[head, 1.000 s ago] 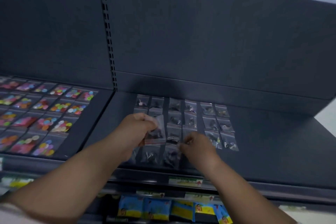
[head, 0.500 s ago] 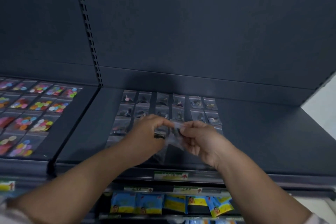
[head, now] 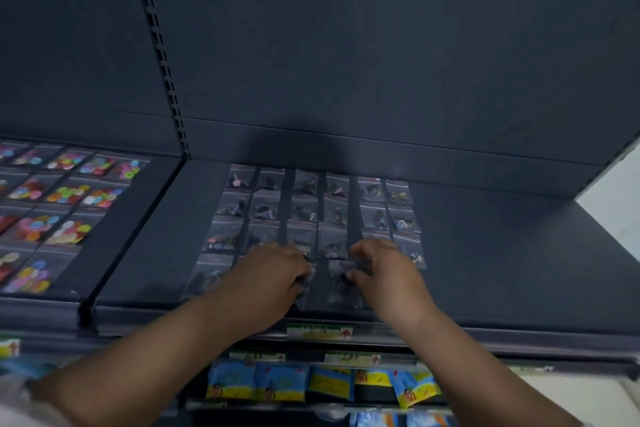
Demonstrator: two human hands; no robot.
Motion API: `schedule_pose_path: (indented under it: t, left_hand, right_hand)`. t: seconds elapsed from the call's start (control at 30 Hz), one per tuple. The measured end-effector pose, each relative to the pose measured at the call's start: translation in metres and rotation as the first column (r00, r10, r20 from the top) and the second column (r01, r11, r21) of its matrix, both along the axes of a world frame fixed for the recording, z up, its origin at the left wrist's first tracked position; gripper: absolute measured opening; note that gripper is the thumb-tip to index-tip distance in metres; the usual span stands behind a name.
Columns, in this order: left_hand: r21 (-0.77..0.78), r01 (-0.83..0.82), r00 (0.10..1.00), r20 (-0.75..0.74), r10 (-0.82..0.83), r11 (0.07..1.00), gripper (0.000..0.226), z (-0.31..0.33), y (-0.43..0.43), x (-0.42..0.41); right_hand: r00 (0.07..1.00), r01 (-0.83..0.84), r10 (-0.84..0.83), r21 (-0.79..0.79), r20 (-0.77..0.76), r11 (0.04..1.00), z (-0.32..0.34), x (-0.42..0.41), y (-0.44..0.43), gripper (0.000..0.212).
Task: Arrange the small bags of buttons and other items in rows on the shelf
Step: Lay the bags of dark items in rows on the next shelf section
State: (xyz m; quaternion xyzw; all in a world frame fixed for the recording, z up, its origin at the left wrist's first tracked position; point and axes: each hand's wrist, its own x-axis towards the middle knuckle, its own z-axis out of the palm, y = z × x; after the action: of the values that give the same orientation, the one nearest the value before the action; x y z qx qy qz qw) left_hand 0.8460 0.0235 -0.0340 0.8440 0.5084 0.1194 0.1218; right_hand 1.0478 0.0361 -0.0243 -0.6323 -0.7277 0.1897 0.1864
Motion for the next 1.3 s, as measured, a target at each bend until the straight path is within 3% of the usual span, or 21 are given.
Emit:
schedule_pose_path:
  t: [0.2,0.6,0.77,0.9,0.97,1.1,1.3]
  left_hand:
    - [-0.016,-0.008,0.999,-0.053,0.007,1.000,0.024,-0.003,0.001,0.001]
    - [0.033,-0.040,0.998,0.040,0.038,0.999,0.023,-0.006,0.001,0.004]
    - [0.122,-0.043,0.998,0.041,0.038,0.992,0.023,-0.003,0.018,0.003]
    - [0.068,-0.022,0.999,-0.032,0.024,0.997,0.034,-0.001,0.027,0.009]
    - [0.042,-0.004,0.999,-0.046,0.006,0.999,0.030,-0.002,0.030,0.010]
    - [-0.018,0.004,0.999,-0.049,-0.005,1.000,0.021,-0.007,0.033,0.010]
    - [-0.044,0.002,0.999,-0.037,-0.003,0.999,0.026,-0.008,0.034,0.011]
  right_hand:
    - [0.975,-0.223,0.223,-0.009,0.018,0.975,-0.010,0.004,-0.005,0.021]
    - [0.954,-0.300,0.300,0.063,0.012,0.952,-0.009,0.001,0.000,0.017]
    - [0.908,-0.385,0.361,0.088,0.211,0.919,0.006,-0.010,0.019,0.032]
    - [0.856,-0.449,0.427,0.012,0.291,0.893,0.009,-0.015,0.031,0.040]
    - [0.828,-0.469,0.451,-0.031,0.333,0.883,0.006,-0.013,0.034,0.039]
    - [0.819,-0.471,0.464,-0.067,0.338,0.880,0.005,-0.005,0.034,0.043]
    - [0.825,-0.477,0.472,-0.063,0.312,0.877,0.003,-0.003,0.034,0.045]
